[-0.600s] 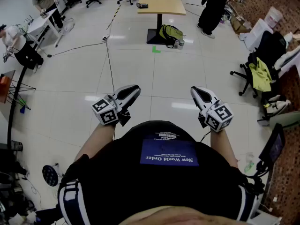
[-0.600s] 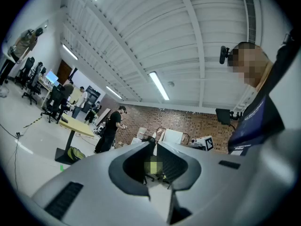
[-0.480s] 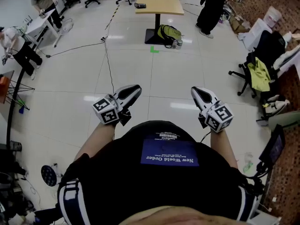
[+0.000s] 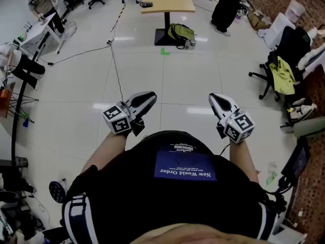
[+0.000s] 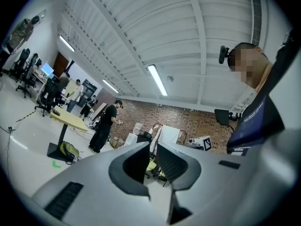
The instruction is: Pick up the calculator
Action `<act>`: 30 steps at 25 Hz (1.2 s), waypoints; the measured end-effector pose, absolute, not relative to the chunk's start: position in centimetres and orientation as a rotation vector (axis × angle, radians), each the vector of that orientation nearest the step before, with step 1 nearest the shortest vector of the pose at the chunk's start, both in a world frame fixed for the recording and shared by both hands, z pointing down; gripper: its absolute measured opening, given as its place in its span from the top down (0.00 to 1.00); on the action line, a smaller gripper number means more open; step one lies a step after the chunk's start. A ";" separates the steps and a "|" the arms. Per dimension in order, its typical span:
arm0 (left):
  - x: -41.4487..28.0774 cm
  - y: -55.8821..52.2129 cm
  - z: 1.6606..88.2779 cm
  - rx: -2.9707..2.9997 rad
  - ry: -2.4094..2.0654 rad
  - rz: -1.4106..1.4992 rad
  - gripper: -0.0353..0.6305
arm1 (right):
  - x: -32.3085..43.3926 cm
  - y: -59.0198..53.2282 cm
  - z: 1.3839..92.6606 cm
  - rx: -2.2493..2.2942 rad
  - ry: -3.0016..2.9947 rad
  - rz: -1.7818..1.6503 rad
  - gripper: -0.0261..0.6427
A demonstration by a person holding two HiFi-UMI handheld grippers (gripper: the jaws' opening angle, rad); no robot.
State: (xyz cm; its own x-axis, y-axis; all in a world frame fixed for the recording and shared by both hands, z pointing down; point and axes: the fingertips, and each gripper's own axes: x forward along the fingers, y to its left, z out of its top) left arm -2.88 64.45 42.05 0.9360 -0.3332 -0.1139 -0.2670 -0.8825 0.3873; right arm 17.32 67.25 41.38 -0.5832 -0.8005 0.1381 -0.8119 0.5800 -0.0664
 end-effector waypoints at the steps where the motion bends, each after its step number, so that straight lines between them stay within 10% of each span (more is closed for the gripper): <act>1: -2.6 63.8 42.1 2.720 -0.438 -0.242 0.86 | 17.5 66.7 41.5 1.384 -2.711 0.196 0.98; 30: -17.8 26.2 42.8 2.662 -0.431 -0.275 0.86 | 1.1 29.0 40.4 1.312 -2.725 0.255 0.98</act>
State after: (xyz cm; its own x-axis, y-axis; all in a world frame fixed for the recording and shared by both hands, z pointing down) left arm -17.78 26.24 42.83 0.9320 -0.3405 -0.1239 -0.2556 -0.8603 0.4411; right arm 1.08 28.96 40.42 -0.6217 -0.7650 0.1682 -0.7829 0.6133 -0.1045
